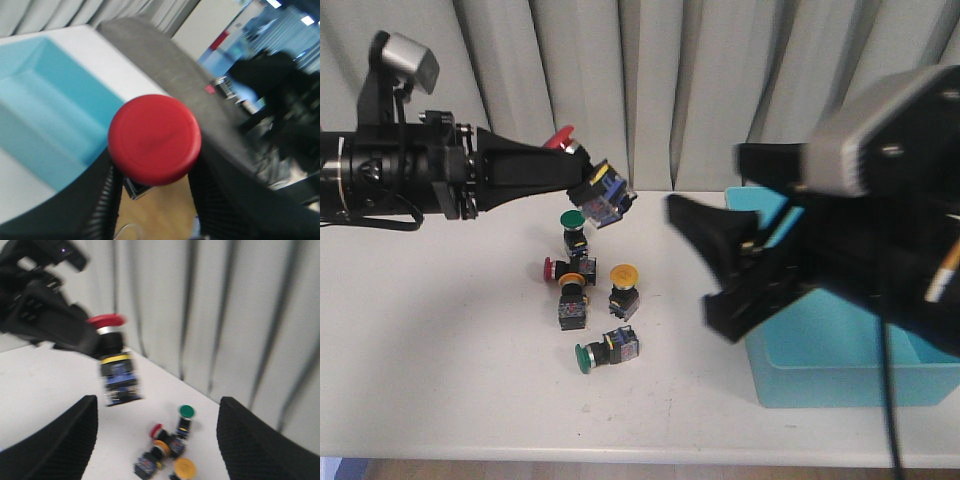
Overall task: Pick red and yellow buttons and place in box
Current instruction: 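Lift the red button with the left gripper toward the right gripper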
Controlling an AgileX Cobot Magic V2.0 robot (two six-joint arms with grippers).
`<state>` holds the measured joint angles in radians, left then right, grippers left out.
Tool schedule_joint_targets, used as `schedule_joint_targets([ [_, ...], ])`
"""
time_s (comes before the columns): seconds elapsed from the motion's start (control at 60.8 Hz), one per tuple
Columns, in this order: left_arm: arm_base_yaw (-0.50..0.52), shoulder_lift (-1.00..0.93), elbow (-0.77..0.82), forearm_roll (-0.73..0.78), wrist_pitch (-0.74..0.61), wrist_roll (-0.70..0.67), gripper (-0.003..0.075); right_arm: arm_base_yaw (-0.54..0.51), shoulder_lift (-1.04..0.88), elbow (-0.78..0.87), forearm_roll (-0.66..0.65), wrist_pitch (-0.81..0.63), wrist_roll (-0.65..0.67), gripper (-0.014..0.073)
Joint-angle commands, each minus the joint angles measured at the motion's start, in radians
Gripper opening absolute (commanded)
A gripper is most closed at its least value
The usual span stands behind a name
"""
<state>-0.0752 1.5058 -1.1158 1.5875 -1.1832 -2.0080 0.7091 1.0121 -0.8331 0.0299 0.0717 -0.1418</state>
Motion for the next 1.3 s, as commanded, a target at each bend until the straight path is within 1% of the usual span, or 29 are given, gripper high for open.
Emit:
schedule_joint_targets([
  [0.0,-0.005,-0.04,-0.025,-0.136,-0.056,-0.026,-0.0008,0.051,0.035,-0.075,-0.01,-0.072,-0.038,0.05],
  [0.099,-0.005,-0.04,-0.025,-0.144,-0.065,-0.046,-0.0008,0.074,0.055,-0.097,-0.01,-0.083,-0.078,0.05],
  [0.313,-0.007,-0.04,-0.025,-0.158,-0.063,-0.047,-0.0008,0.08,0.067,-0.106,-0.01,-0.126,-0.078,0.05],
  [0.444,-0.032,-0.04,-0.025,-0.178,-0.066,-0.07,-0.0008,0.08,0.088,-0.111,-0.018,-0.17,-0.078,0.05],
  [0.691,-0.096,-0.04,-0.025,-0.203,-0.066,-0.071,-0.0008,0.08,0.162,-0.156,-0.018,-0.175,-0.109,0.05],
  [0.921,-0.098,-0.04,-0.025,-0.215,-0.086,-0.071,-0.0008,0.08,0.171,-0.162,-0.018,-0.159,-0.109,0.05],
  [1.036,-0.098,-0.04,-0.025,-0.257,-0.109,-0.071,-0.0008,0.08,0.171,-0.162,-0.016,-0.127,-0.109,0.0493],
  [1.119,-0.097,-0.04,-0.025,-0.288,-0.118,-0.071,-0.0008,0.08,0.171,-0.162,-0.016,-0.09,-0.109,0.0464],
  [1.168,-0.097,-0.04,-0.025,-0.302,-0.118,-0.071,-0.0008,0.08,0.171,-0.162,-0.013,-0.083,-0.109,0.0433],
  [1.217,-0.097,-0.04,-0.025,-0.308,-0.119,-0.071,-0.0008,0.08,0.171,-0.162,-0.013,-0.081,-0.109,0.0397],
  [1.283,-0.097,-0.04,-0.025,-0.308,-0.119,-0.071,-0.0008,0.08,0.171,-0.162,-0.014,-0.085,-0.109,0.0328],
])
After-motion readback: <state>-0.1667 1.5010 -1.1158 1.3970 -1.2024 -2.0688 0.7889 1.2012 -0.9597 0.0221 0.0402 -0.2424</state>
